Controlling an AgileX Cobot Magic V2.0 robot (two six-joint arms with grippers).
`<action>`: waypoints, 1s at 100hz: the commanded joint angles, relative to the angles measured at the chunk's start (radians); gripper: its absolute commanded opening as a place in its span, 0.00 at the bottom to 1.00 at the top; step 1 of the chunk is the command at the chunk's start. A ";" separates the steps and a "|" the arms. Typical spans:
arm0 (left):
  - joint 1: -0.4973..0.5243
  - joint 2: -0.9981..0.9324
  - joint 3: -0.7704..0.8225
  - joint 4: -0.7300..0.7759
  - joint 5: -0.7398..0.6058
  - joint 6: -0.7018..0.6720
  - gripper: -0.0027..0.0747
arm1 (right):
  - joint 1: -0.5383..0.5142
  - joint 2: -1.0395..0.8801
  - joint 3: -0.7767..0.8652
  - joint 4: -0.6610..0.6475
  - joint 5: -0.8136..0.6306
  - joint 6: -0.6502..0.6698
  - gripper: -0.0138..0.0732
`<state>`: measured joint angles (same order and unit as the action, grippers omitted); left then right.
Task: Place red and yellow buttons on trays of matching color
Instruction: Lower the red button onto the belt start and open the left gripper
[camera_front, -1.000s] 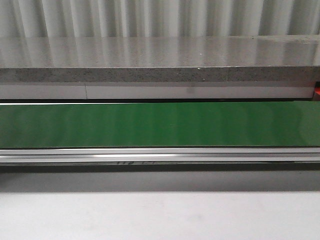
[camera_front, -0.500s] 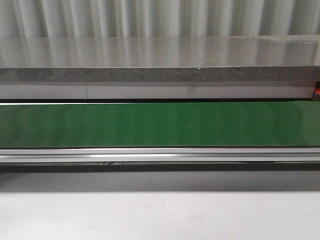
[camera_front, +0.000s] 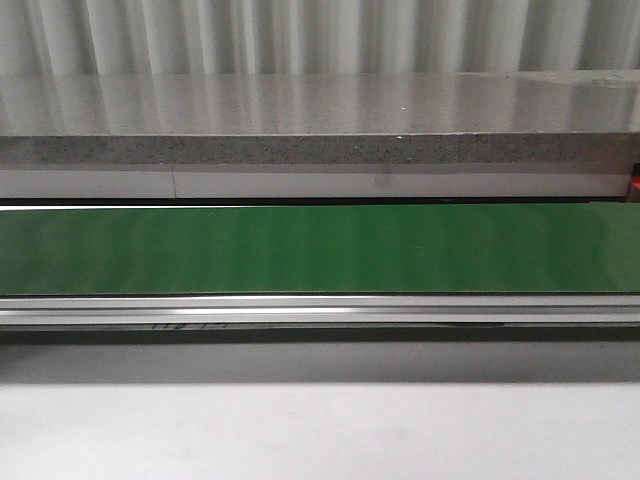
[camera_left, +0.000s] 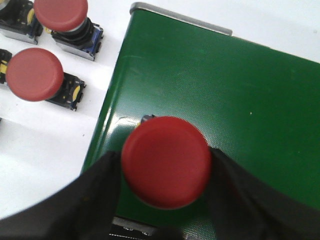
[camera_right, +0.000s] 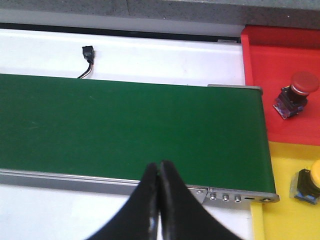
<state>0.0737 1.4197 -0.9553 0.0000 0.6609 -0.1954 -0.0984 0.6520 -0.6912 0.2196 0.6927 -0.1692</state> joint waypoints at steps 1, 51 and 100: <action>-0.011 -0.025 -0.034 -0.022 -0.038 0.031 0.70 | 0.001 -0.003 -0.025 0.006 -0.058 -0.009 0.08; -0.016 -0.182 -0.082 -0.037 -0.081 0.012 0.75 | 0.001 -0.003 -0.025 0.006 -0.058 -0.009 0.08; 0.395 -0.220 0.064 0.000 -0.072 -0.004 0.75 | 0.001 -0.003 -0.025 0.006 -0.058 -0.009 0.08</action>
<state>0.4182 1.2268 -0.9016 0.0000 0.6608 -0.1829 -0.0984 0.6520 -0.6912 0.2196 0.6927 -0.1692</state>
